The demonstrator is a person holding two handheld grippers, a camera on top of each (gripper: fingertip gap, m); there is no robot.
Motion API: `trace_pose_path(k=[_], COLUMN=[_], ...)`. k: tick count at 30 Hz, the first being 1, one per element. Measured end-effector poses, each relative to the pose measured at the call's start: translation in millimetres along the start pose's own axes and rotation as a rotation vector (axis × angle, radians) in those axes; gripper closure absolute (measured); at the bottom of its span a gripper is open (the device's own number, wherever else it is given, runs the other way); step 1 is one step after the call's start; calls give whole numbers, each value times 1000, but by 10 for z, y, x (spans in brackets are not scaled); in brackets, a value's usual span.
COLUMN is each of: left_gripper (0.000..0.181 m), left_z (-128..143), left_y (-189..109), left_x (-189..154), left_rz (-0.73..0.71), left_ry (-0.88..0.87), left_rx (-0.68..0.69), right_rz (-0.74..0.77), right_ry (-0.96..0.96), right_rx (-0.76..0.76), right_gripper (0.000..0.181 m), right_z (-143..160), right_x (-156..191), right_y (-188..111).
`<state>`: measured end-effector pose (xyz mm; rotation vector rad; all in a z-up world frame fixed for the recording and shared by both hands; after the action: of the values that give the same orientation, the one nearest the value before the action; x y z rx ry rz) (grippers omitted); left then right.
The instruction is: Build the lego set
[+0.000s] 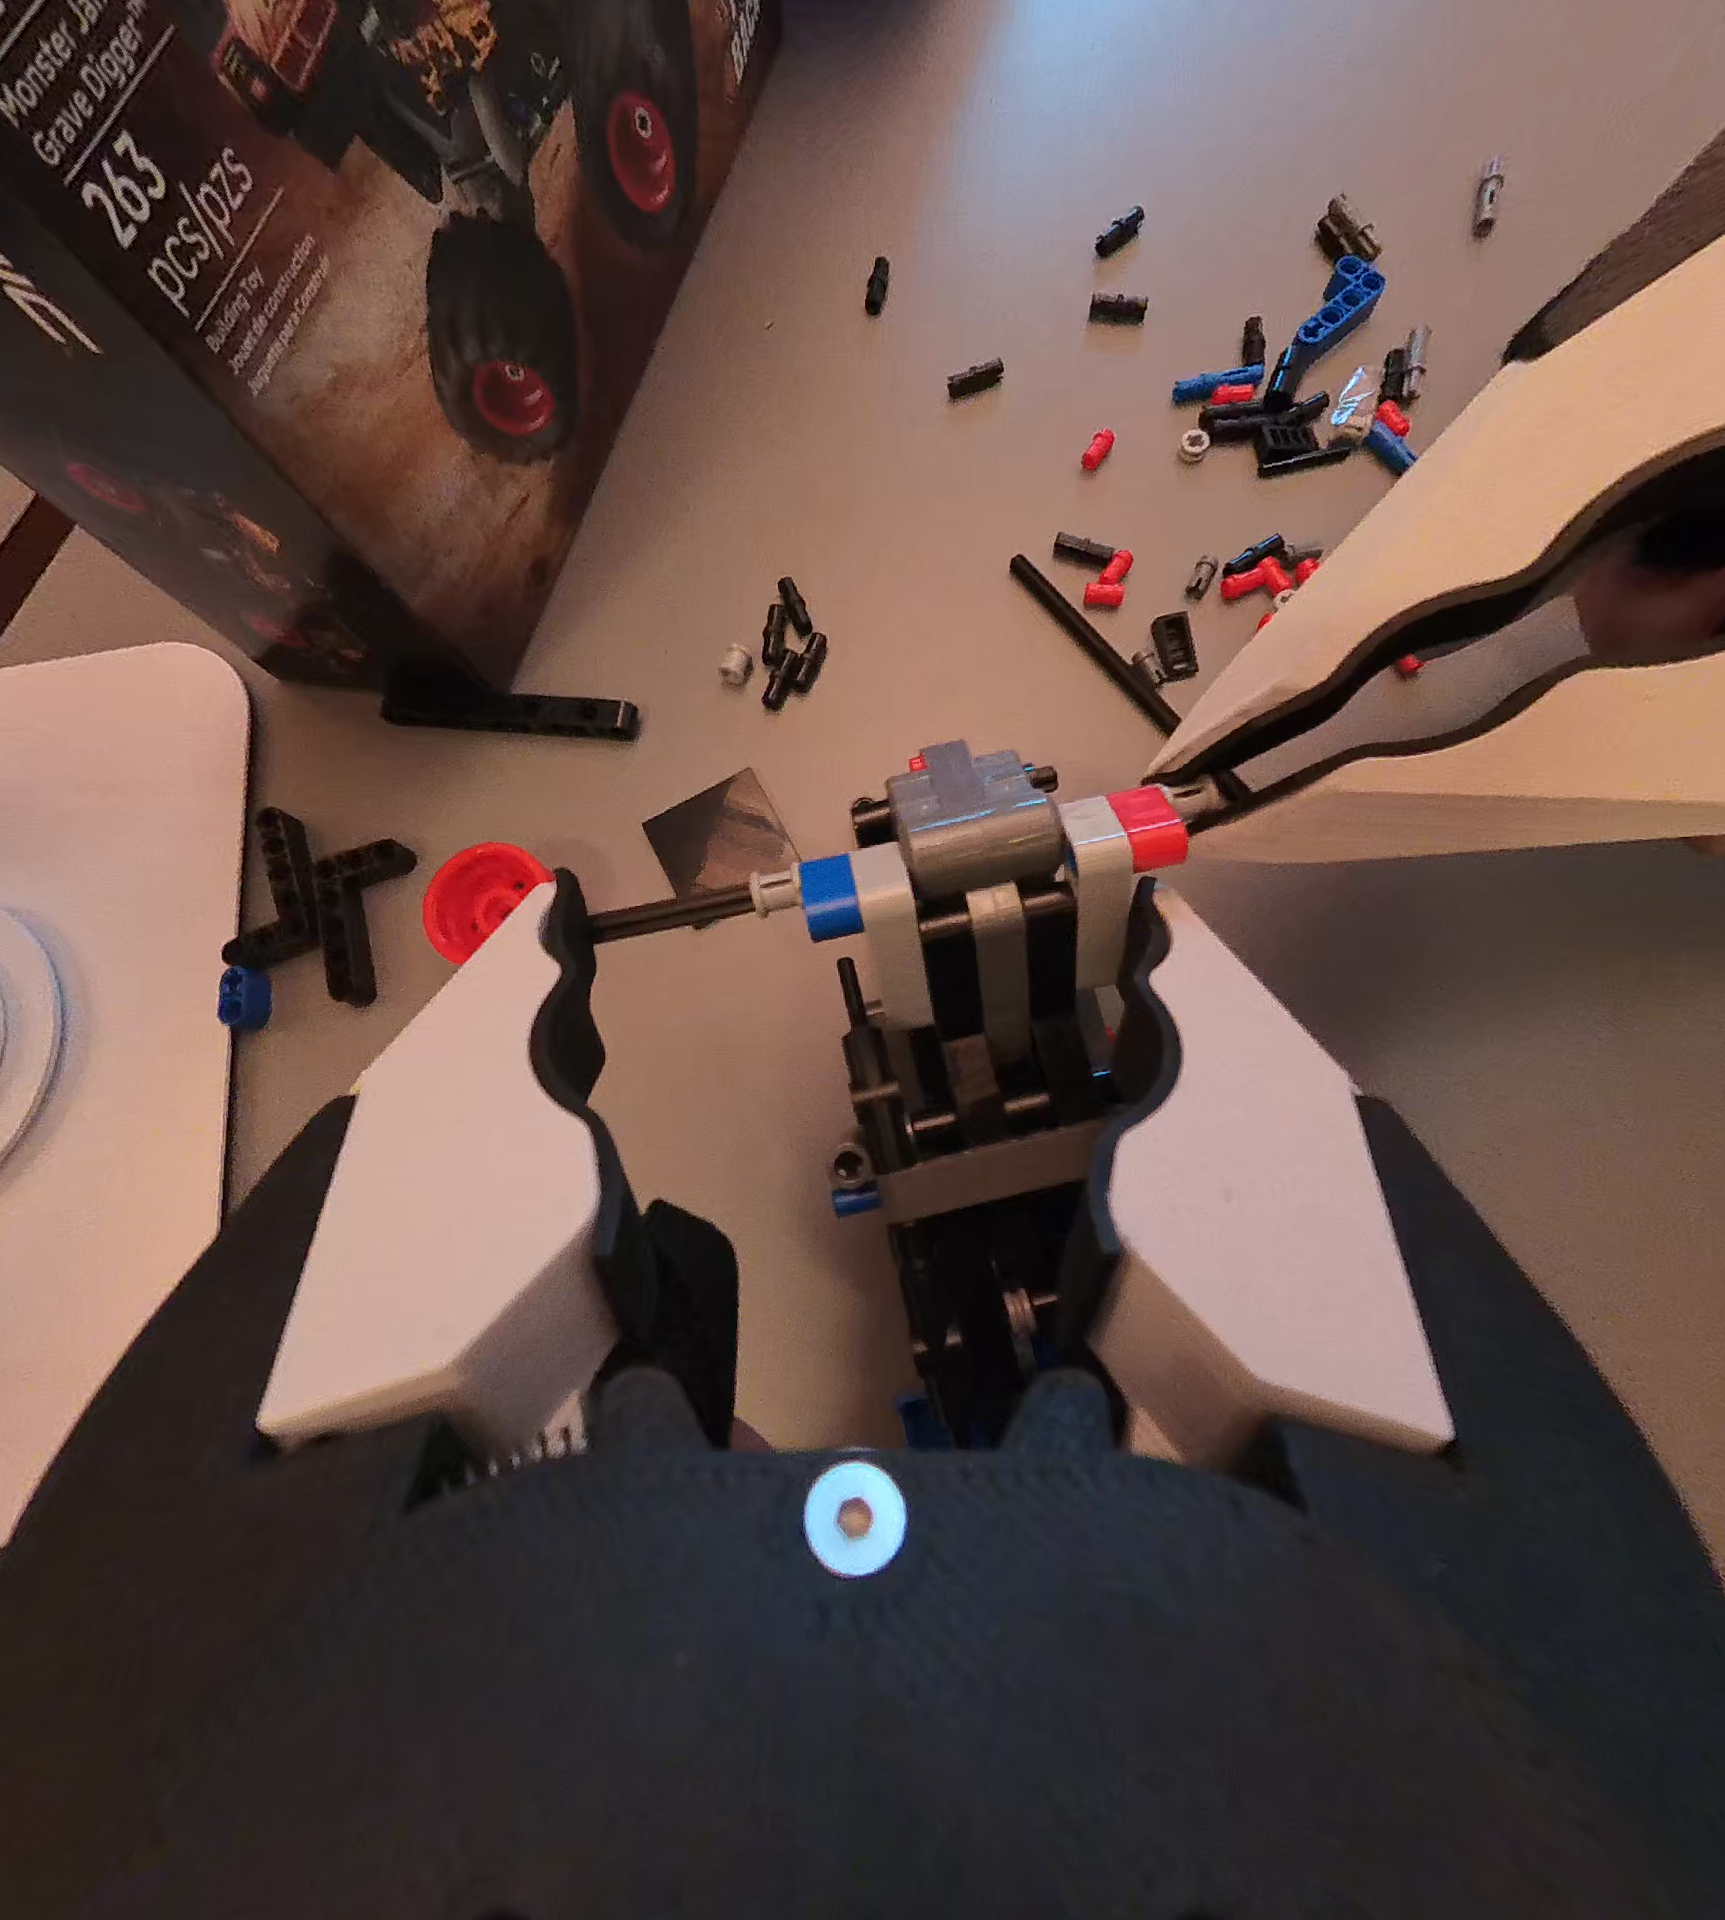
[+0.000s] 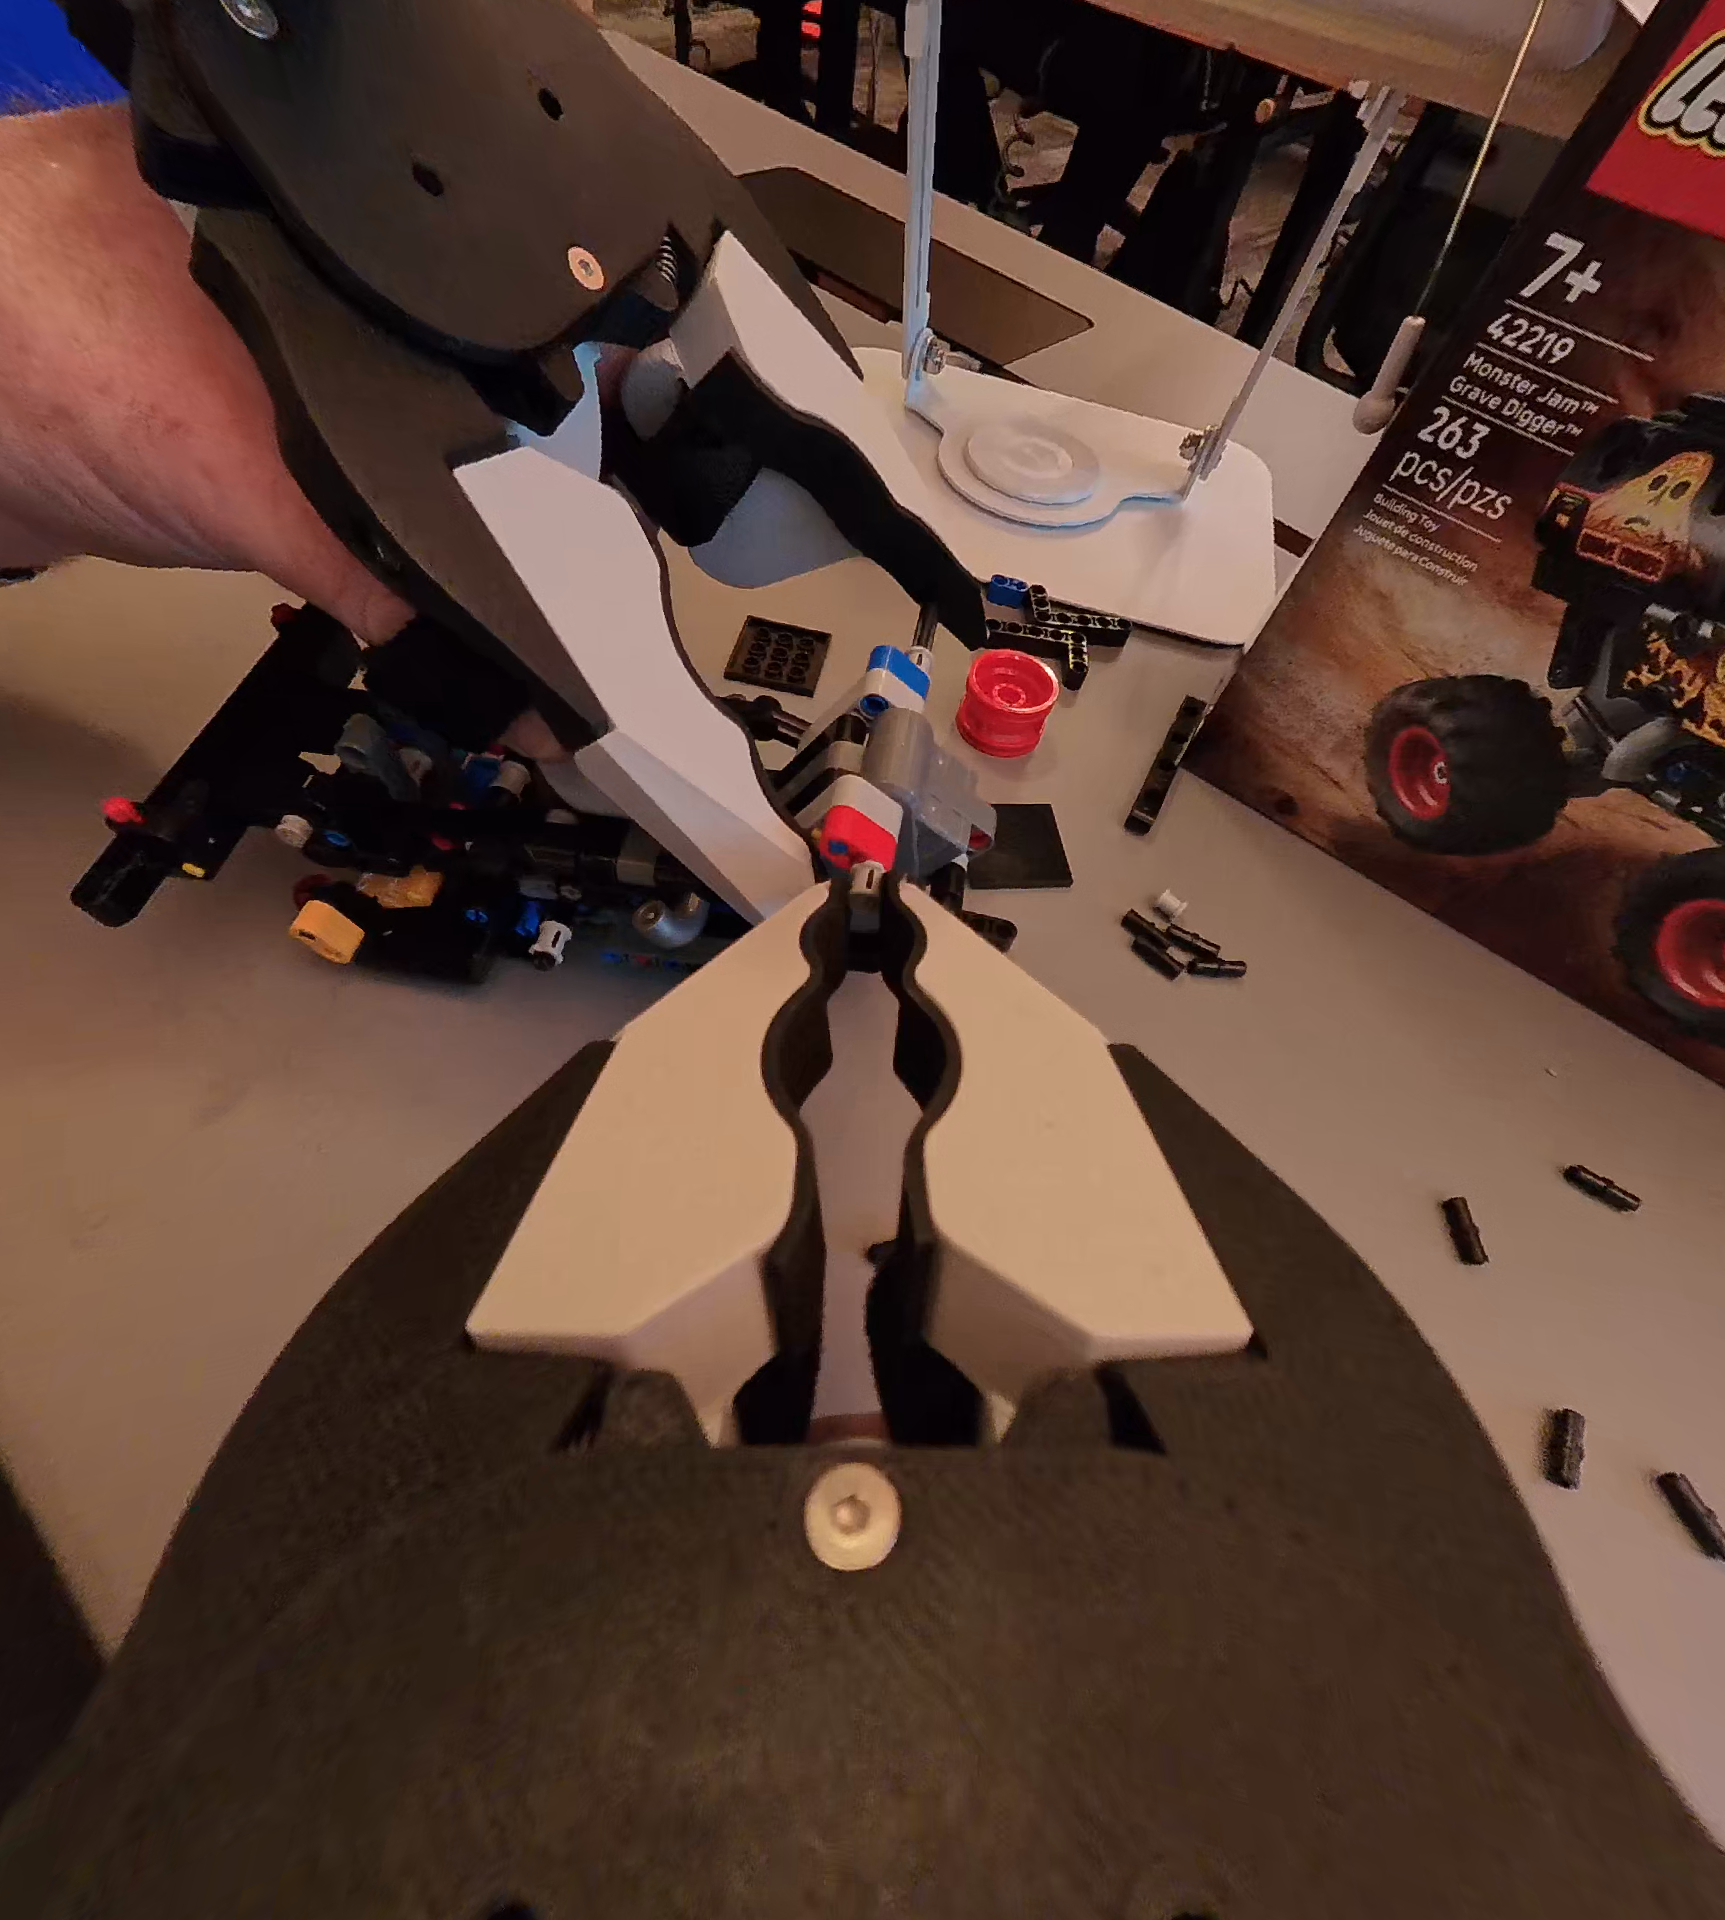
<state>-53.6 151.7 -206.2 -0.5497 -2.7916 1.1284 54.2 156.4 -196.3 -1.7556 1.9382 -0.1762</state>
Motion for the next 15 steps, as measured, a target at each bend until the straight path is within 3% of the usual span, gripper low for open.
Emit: trace_pose_path(k=[9,10,15], left_gripper=[83,102,103], left_z=[-9,-8,-22], left_y=[6,4,-2], left_x=[-3,-60,-53], left_rz=[10,46,26], left_ry=[11,28,56], left_rx=[5,-3,-1], right_rz=[38,50,44], right_ry=[-50,-62,-63], right_rx=[10,21,13], right_gripper=[179,179,178], right_z=[-12,-15,-11], right_x=[4,-6,-19], right_y=[10,13,24])
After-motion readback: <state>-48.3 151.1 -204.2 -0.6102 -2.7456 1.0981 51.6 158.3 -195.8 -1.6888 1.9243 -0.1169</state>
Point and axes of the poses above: each gripper's, where its closed fingertips meet, y out along the fingers, z out of its underside, x = y × z across the jaws, the point moved 6 cm from there along -y, back along the fingers, and after that the axes turned 11 degrees about -y, right-handed, at the moved point
